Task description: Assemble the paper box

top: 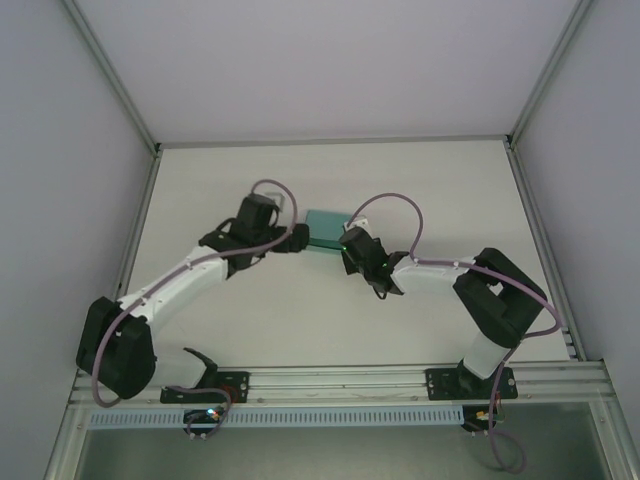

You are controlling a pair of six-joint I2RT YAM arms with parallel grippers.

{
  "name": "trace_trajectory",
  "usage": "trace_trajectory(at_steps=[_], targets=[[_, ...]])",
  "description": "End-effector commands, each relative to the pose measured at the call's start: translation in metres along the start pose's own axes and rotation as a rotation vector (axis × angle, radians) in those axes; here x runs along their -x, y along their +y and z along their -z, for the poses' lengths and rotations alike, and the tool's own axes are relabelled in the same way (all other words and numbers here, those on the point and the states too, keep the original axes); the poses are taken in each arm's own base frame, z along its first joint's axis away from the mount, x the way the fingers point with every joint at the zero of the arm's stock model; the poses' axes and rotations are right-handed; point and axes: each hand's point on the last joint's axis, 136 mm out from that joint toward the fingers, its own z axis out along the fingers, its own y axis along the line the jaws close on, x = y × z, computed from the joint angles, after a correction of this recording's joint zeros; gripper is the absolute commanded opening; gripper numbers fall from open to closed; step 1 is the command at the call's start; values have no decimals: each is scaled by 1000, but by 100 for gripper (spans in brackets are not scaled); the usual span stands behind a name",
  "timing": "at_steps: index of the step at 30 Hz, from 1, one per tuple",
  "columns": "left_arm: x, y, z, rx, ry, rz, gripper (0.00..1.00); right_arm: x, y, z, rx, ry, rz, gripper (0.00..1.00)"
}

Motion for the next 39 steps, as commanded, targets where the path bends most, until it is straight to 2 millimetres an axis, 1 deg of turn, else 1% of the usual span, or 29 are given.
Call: trace_trajectory(at_steps=[1, 3, 4, 5, 8, 11, 14, 16, 17, 19, 20, 22, 24, 25, 27, 28, 32, 33, 34, 35, 36, 39], targets=[[25, 4, -8, -80, 8, 69, 100, -24, 13, -10, 63, 61, 160, 0], [35, 5, -21, -121, 39, 87, 100, -26, 15, -12, 72, 50, 198, 0], [36, 0, -28, -150, 57, 76, 100, -26, 16, -13, 77, 46, 208, 0], [40, 11, -38, -134, 65, 92, 100, -26, 16, -14, 81, 40, 220, 0], [39, 14, -68, -150, 115, 93, 100, -30, 18, -15, 93, 44, 245, 4], [35, 10, -97, -201, 187, 109, 99, -32, 15, -18, 75, 51, 260, 4], [25, 5, -118, -249, 243, 141, 88, -30, 10, -19, 47, 48, 244, 5], [14, 3, -127, -275, 271, 159, 80, -28, 11, -17, 54, 38, 236, 10], [8, 3, -131, -281, 281, 172, 75, -28, 10, -17, 52, 37, 227, 10], [-2, -1, -136, -315, 287, 185, 70, -28, 10, -17, 58, 40, 215, 12], [-10, -1, -139, -324, 299, 196, 66, -29, 11, -16, 64, 44, 211, 14], [-23, 0, -146, -329, 325, 213, 62, -31, 13, -13, 83, 52, 205, 25], [-32, 4, -152, -321, 342, 233, 57, -31, 14, -6, 109, 47, 182, 31], [-37, 7, -155, -313, 350, 239, 56, -30, 14, 0, 126, 34, 163, 39], [-42, 11, -157, -307, 356, 250, 53, -28, 17, 15, 180, 13, 148, 60], [-45, 14, -158, -301, 359, 257, 51, -24, 17, 24, 205, -2, 138, 67], [-51, 23, -161, -275, 364, 278, 48, -11, 16, 55, 282, -63, 100, 85], [-52, 24, -161, -276, 362, 284, 47, -5, 13, 62, 286, -80, 81, 90], [-54, 25, -161, -281, 362, 290, 47, 2, 8, 68, 283, -95, 51, 98], [-54, 26, -161, -282, 359, 296, 47, 8, 4, 72, 279, -108, 26, 100], [-56, 25, -161, -285, 359, 299, 47, 15, -2, 75, 270, -123, -12, 100], [-61, 28, -159, -284, 359, 313, 44, 32, -22, 77, 246, -149, -183, 100]])
